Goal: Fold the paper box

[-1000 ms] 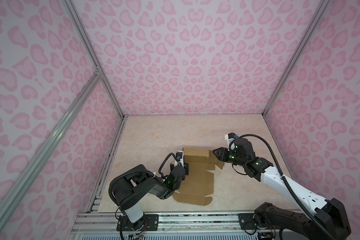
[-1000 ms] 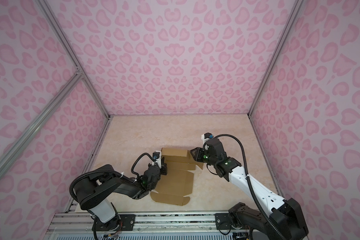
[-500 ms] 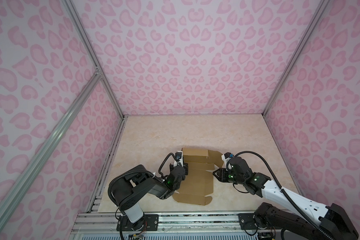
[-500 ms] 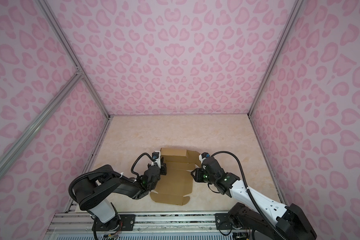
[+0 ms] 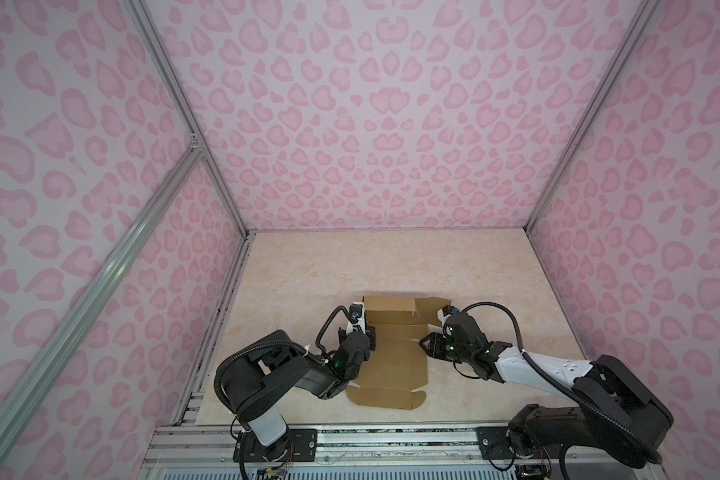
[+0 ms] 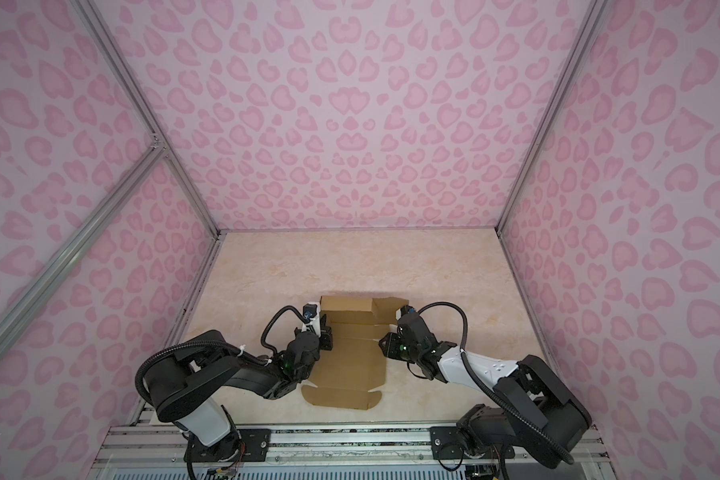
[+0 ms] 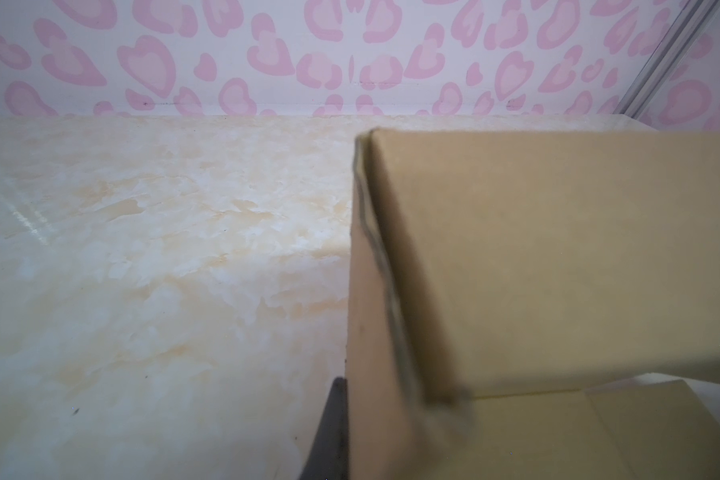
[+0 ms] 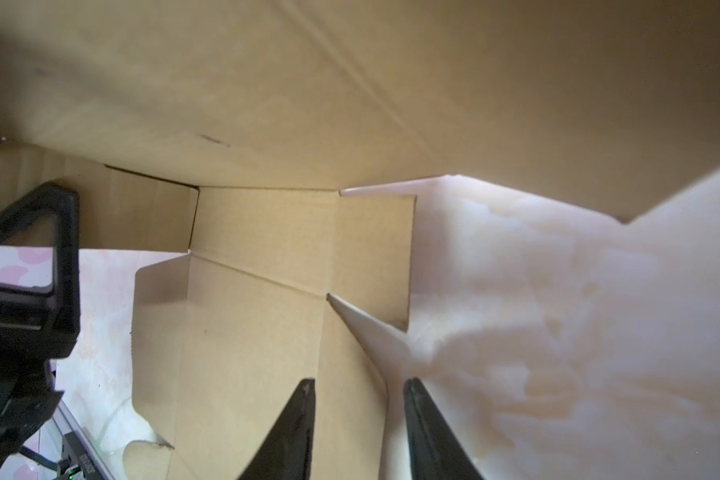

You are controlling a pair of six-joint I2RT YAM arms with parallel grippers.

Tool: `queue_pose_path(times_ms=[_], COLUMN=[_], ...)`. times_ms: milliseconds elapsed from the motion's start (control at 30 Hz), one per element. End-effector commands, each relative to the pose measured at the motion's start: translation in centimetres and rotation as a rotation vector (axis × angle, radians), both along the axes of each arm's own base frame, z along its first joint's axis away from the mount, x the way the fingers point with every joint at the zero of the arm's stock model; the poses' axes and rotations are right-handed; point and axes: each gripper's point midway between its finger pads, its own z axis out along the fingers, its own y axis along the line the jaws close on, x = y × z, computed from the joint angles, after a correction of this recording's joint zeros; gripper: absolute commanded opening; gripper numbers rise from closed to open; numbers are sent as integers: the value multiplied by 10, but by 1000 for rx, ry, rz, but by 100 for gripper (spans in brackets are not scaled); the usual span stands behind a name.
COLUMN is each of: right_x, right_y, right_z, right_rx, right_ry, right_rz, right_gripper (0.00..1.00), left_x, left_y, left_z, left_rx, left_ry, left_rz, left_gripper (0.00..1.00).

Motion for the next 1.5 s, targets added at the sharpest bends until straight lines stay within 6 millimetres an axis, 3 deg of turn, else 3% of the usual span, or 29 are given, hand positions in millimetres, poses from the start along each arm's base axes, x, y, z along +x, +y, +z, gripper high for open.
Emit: queue_pose_path(times_ms=[0,267,500,933,1467], right_x=[12,24,33,24,29], right_y=[8,-1,6,43,72], right_z=[8,10,20,50,32], right_rx=[71,17,49,155,180], right_ry=[-63,-153,-224,-350,-371], right_rz=[-3,-27,-13,106,143], right_gripper=[39,40,42,43,43], left_x=[0,-1,0,0,0], left_y=[1,0,-1,-2,-4], left_z=[4,2,2,1,2], left_rx=[-11,-7,-7,-9,-16], left_ry=[-9,-3,-3,2,5], left_rz=[1,-1,-3,-9,-15], left_gripper=[4,4,4,4,4])
